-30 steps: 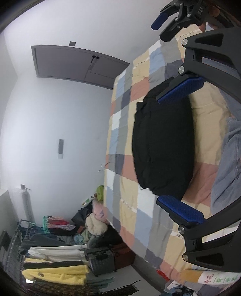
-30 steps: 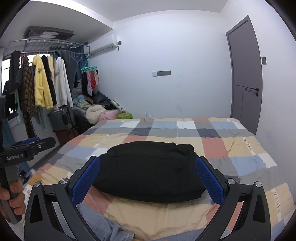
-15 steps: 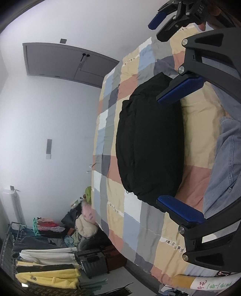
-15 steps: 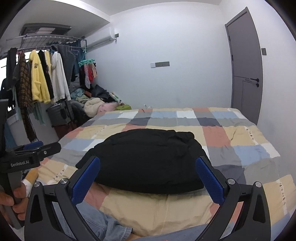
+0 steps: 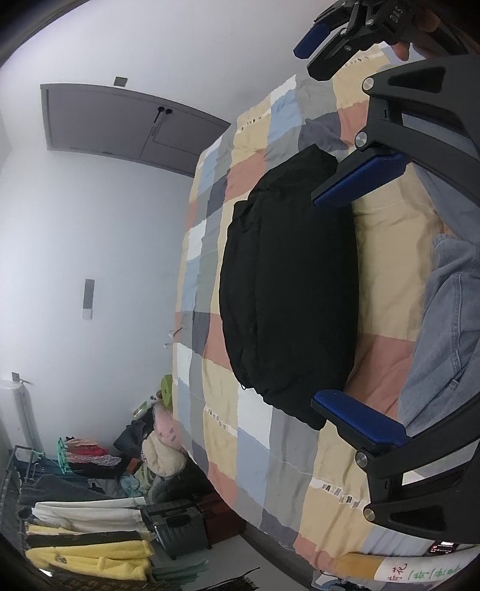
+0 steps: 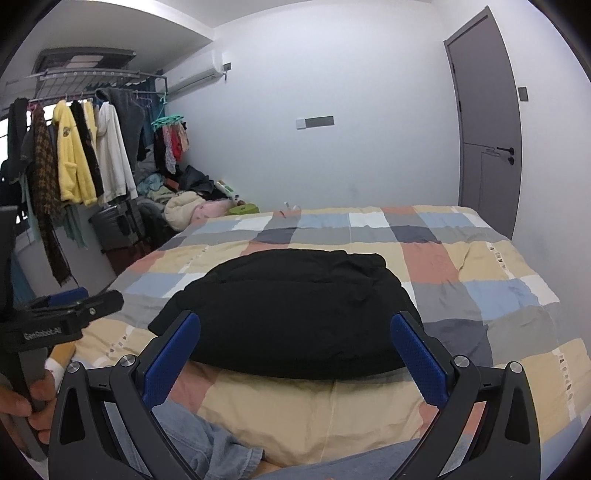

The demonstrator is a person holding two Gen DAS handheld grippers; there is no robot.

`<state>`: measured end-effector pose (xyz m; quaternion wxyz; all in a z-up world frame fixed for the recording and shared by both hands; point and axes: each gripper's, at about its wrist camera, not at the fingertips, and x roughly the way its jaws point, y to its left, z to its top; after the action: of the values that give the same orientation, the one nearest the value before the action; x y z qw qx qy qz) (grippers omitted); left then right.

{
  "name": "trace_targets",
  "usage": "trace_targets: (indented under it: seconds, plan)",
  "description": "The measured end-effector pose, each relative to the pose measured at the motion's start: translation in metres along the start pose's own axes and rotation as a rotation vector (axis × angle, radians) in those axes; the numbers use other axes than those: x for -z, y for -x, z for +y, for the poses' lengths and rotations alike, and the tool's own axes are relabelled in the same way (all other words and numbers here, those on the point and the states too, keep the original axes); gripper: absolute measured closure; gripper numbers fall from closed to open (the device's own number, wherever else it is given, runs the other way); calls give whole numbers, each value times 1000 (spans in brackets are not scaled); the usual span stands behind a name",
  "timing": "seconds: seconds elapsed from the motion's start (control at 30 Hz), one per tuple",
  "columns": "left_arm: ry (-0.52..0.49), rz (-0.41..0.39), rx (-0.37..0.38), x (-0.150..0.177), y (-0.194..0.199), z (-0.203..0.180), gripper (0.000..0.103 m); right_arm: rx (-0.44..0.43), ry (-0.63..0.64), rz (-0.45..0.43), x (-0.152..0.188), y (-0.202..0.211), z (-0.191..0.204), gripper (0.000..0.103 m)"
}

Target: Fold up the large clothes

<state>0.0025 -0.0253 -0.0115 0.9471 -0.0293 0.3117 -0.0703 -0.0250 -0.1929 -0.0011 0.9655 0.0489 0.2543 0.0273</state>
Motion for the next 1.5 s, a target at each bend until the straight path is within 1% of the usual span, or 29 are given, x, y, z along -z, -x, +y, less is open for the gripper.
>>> trace_targets:
  seconds: [0.4,0.57,0.8,1.23,1.5]
  plan:
    - [-5,0,-3,3,2,-2,4,3,1,1,2,-1,2,0]
    - [-10,-5,4,2,6,-3,4,-8,-4,-23,3,4,0,0]
    - [-4,-7,1,3,6,0,4,-2,-9,-10,4,2,-1,0]
    - [-11,-6,1,3,6,-2,4,3,-14,-25,3,8,2,0]
    - [-5,-5,7,5,7,0,4,3,-14,-18,3,9,1,0]
